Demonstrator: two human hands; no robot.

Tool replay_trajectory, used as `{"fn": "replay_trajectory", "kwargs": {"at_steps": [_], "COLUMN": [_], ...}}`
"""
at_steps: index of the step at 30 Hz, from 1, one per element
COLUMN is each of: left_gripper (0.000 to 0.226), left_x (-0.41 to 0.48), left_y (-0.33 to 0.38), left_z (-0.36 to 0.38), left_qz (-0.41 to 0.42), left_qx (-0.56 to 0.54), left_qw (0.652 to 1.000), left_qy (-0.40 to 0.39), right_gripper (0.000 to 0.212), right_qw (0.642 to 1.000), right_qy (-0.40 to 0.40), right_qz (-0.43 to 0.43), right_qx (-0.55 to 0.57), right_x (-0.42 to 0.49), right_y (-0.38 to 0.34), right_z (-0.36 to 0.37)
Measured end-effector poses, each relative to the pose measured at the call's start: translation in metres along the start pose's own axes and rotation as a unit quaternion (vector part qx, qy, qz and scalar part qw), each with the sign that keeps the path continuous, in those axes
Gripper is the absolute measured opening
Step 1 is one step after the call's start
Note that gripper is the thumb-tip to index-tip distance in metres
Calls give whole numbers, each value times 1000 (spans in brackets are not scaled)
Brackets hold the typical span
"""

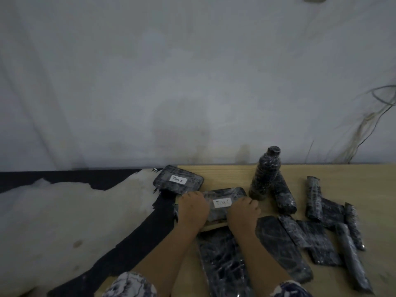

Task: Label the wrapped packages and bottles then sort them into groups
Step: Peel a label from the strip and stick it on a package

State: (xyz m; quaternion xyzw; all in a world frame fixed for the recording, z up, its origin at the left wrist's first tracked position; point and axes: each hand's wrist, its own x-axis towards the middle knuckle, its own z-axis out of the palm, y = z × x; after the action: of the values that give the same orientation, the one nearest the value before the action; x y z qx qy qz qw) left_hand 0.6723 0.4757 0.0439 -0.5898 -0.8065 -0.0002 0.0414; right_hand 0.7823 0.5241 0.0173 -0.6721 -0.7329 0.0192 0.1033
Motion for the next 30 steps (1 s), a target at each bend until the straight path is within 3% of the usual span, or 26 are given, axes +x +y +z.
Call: {"fn": "replay_trajectory", "kwargs": {"at_steps": [2, 5, 8, 15, 19, 27, 30], "left_gripper": [52, 51, 52, 52, 50, 47, 36], "left_x": [-15, -46, -79, -174, -216, -255, -263], "left_y": [-30, -88, -155, -320, -398, -534, -596], "left_z": [-2, -7, 2, -3, -1, 17, 29], "left_qz": [-38, -54, -64, -146, -194, -289, -293], "left_qx": [-6, -38, 1, 43, 68, 66, 83], "left_qw": [998, 995, 991, 985, 976, 955, 952], "left_qy": [51, 70, 116, 76, 66, -2, -11], "right_gripper": [22, 12, 12, 21, 25, 28, 30], "right_qw": [1000, 998, 994, 975, 953, 921, 909], "right_qy": [-30, -21, 3, -16, -78, -110, -133], "right_qz": [-9, -53, -102, -213, -286, -367, -387], "right_qx": [-4, 1, -25, 55, 69, 77, 81], "right_x": [-22, -56, -105, -219, -269, -324, -333], "right_y": [-25, -76, -135, -293, -365, -512, -571], "right_z": [-2, -5, -18, -19, -9, 14, 30]}}
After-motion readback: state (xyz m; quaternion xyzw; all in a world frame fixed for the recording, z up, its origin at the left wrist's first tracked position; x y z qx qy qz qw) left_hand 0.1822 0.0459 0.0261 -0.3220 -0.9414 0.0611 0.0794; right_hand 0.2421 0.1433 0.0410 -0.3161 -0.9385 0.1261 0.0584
